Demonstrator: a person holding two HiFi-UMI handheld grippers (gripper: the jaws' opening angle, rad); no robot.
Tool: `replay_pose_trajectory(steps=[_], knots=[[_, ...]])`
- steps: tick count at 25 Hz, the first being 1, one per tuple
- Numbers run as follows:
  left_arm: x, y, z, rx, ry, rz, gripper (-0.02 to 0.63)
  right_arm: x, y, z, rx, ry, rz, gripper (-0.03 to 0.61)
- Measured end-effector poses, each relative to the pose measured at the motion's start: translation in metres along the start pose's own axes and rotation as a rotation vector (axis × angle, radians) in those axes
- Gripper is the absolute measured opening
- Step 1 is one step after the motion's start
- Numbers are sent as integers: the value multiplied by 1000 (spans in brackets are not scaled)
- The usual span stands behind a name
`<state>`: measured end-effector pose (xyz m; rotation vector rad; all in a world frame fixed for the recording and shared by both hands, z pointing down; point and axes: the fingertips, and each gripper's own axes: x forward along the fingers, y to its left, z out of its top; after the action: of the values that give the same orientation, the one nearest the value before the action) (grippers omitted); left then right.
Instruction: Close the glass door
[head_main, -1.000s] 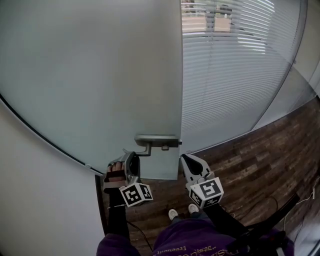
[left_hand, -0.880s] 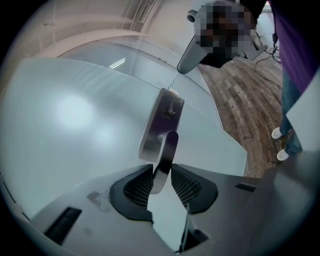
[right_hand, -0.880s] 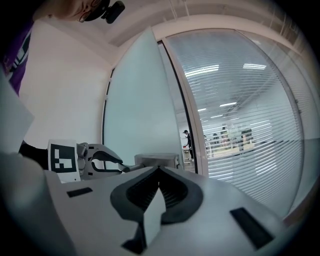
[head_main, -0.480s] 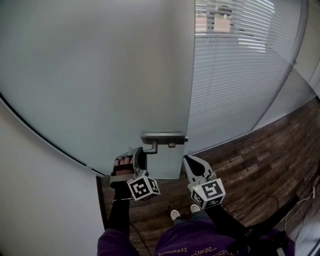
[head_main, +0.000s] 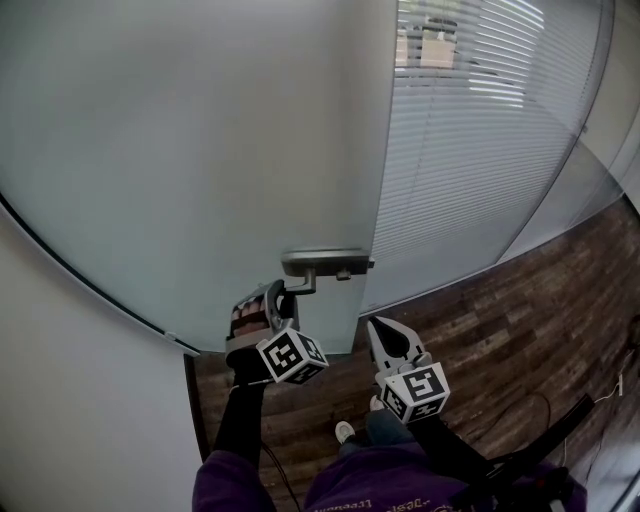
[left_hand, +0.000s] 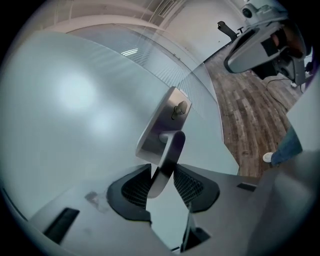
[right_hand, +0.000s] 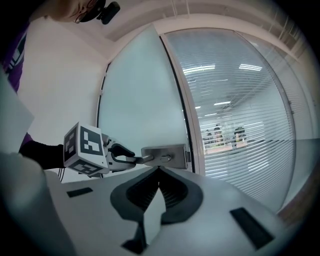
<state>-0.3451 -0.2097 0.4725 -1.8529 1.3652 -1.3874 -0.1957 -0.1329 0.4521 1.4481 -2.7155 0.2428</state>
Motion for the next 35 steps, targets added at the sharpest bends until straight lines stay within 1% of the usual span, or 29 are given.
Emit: replay_pose_trajectory(steps=[3, 9, 13, 16, 20, 25, 31, 35], knots=[[14, 10, 3, -7, 18, -13, 127, 9, -6, 9, -1, -11, 3, -3], [42, 1, 10, -59, 55, -13, 130, 18, -33, 5, 8, -29, 19, -3], [69, -4, 7, -64, 68, 24, 130, 32, -52, -4, -7, -25, 33, -3], [86, 1, 8, -78, 88, 47, 130, 43, -68, -6, -17, -12, 35, -3], [96, 12, 11, -94, 113, 52, 130, 51, -78, -1, -17, -8, 51, -3], [109, 14, 9, -117, 135, 56, 130, 59, -88, -6, -12, -7, 73, -3], [124, 22, 10, -131, 167, 49, 130, 72, -101, -3, 1, -10, 92, -3], [126, 25, 11, -148, 187, 50, 130, 75, -106, -1, -19, 0, 101, -3]])
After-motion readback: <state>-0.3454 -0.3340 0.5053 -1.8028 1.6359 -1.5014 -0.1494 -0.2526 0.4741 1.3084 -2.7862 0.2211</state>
